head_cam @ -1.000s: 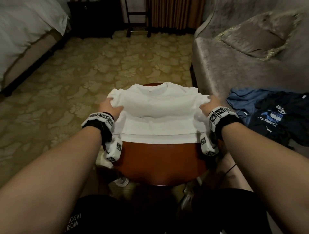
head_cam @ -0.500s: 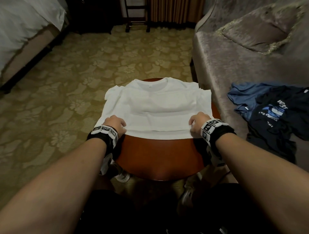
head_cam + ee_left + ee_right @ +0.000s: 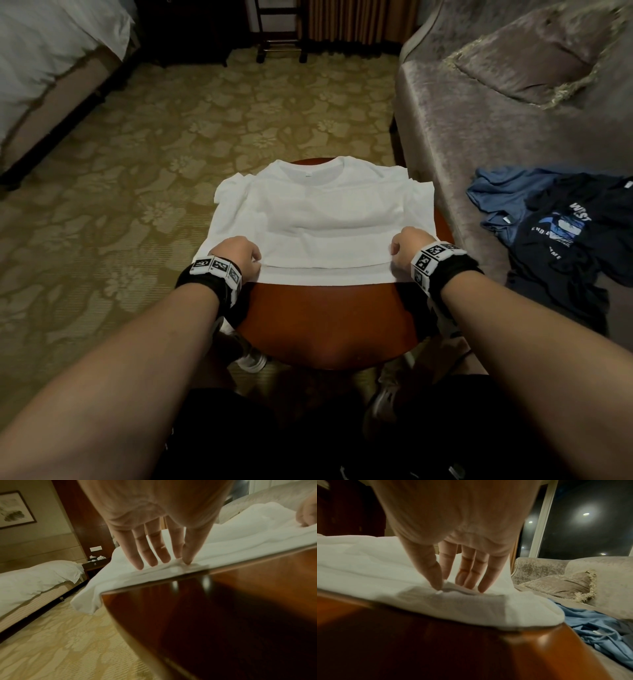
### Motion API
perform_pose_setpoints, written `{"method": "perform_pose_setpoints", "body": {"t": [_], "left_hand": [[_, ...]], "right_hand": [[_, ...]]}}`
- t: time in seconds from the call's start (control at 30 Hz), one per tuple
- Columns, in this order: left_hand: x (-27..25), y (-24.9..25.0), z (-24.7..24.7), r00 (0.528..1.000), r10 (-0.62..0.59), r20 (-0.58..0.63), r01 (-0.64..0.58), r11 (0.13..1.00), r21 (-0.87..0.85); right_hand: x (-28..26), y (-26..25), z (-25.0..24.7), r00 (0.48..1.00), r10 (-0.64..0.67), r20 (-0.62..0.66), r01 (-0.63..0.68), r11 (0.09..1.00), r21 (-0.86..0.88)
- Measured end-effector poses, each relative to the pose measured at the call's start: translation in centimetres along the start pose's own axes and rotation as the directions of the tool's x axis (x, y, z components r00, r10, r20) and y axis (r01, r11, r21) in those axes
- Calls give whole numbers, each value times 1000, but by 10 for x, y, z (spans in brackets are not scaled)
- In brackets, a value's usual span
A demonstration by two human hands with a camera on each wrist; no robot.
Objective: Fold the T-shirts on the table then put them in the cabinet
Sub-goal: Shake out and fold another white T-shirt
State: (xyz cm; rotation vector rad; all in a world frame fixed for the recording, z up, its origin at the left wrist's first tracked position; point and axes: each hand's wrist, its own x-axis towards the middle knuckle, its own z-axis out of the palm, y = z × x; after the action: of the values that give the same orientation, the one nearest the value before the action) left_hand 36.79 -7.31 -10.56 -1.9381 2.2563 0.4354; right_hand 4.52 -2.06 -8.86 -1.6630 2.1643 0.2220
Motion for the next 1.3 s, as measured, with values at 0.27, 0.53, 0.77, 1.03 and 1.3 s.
{"method": "perform_pose_setpoints", "body": {"t": [0.27, 0.53, 0.77, 1.03, 1.3], "left_hand": [[-1, 6, -2, 999, 36, 0, -36, 999, 35], [-5, 9, -3, 992, 21, -121, -23, 1000, -14], [-18, 6, -19, 984, -23, -179, 0, 992, -127], [-35, 4, -12, 999, -34, -2, 34, 996, -84], [-22, -12, -6, 972, -224, -66, 227, 972, 54]], "right_hand": [[4, 5, -4, 999, 43, -11, -42, 996, 85], [0, 7, -11, 994, 33, -100, -23, 995, 99], [-15, 5, -20, 993, 11, -122, -1, 997, 83], [-29, 3, -5, 999, 3, 49, -6, 997, 75], [-17, 21, 1, 988, 152, -23, -152, 988, 0]]}}
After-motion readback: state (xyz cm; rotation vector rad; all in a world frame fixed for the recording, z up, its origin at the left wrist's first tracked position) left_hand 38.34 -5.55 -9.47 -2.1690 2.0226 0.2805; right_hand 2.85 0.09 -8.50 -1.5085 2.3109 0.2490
